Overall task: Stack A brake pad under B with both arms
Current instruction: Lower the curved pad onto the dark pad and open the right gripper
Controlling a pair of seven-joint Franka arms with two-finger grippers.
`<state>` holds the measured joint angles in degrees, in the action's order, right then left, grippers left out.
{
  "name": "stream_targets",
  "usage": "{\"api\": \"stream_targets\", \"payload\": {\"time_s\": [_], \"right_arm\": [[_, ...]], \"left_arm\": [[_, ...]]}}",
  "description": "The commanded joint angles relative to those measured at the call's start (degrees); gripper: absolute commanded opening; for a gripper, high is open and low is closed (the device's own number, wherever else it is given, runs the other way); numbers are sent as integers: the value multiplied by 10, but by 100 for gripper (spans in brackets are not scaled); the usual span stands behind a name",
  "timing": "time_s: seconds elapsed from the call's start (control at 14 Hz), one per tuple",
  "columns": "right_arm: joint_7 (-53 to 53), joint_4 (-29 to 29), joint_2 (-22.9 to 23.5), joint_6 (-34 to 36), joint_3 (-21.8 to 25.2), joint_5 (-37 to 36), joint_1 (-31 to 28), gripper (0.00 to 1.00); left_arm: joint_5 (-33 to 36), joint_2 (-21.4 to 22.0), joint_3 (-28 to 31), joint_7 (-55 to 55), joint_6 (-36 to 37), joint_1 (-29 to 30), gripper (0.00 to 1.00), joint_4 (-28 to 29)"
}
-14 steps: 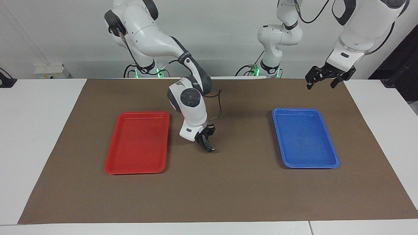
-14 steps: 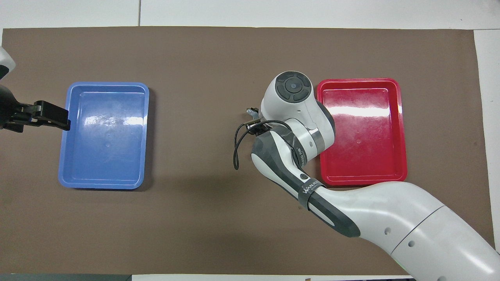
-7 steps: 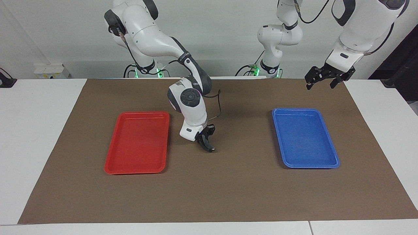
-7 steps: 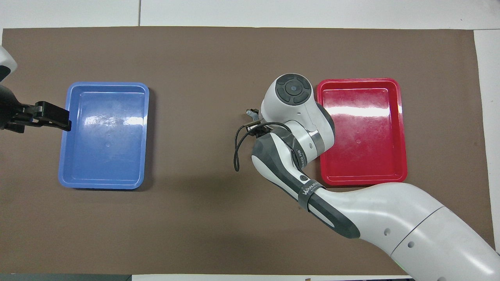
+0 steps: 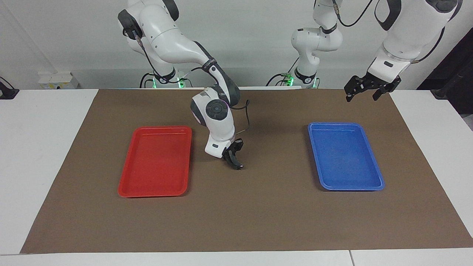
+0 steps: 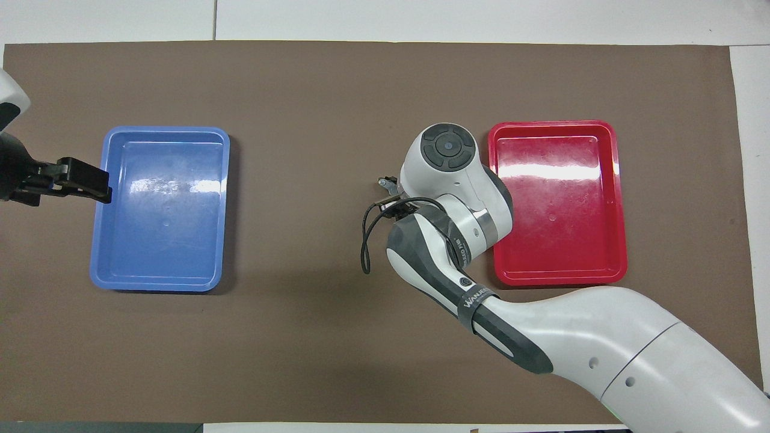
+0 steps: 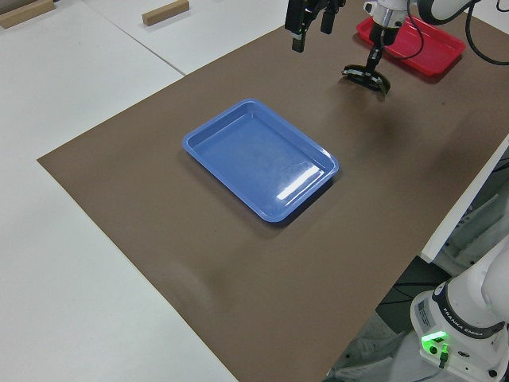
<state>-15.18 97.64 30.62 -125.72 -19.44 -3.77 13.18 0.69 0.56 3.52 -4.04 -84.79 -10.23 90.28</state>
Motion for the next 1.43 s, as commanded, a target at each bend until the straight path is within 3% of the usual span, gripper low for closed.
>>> {"api": "stream_targets", "payload": {"time_s": [0.0, 0.14, 0.21, 0.36, 0.43, 0.64, 0.93, 1.36], "right_arm": [[9, 26, -16, -13, -6, -7, -6, 0], [8, 31, -16, -19, -6, -7, -5, 2], [5, 31, -16, -21, -6, -7, -5, 10], [1, 28, -17, -21, -6, -6, -5, 57], [-2, 26, -17, -20, -6, -6, -4, 96], [-6, 11, -36, -4, -6, -4, -5, 100], [-3, 4, -117, 63, 3, 2, -31, 100], [83, 4, -206, 213, 89, 10, -73, 100]], "left_arm": [[-10, 10, 4, 0, -7, -6, 100, 13], [-10, 10, 4, 0, -7, -6, 100, 13], [-10, 10, 4, 0, -7, -6, 100, 13], [-10, 10, 4, 0, -7, -6, 99, 14], [-10, 10, 4, 1, -7, -6, 100, 13], [-10, 10, 4, 1, -8, -6, 100, 14], [-10, 10, 4, 1, -8, -6, 100, 14], [-10, 9, 4, 2, -10, -6, 100, 13]]}}
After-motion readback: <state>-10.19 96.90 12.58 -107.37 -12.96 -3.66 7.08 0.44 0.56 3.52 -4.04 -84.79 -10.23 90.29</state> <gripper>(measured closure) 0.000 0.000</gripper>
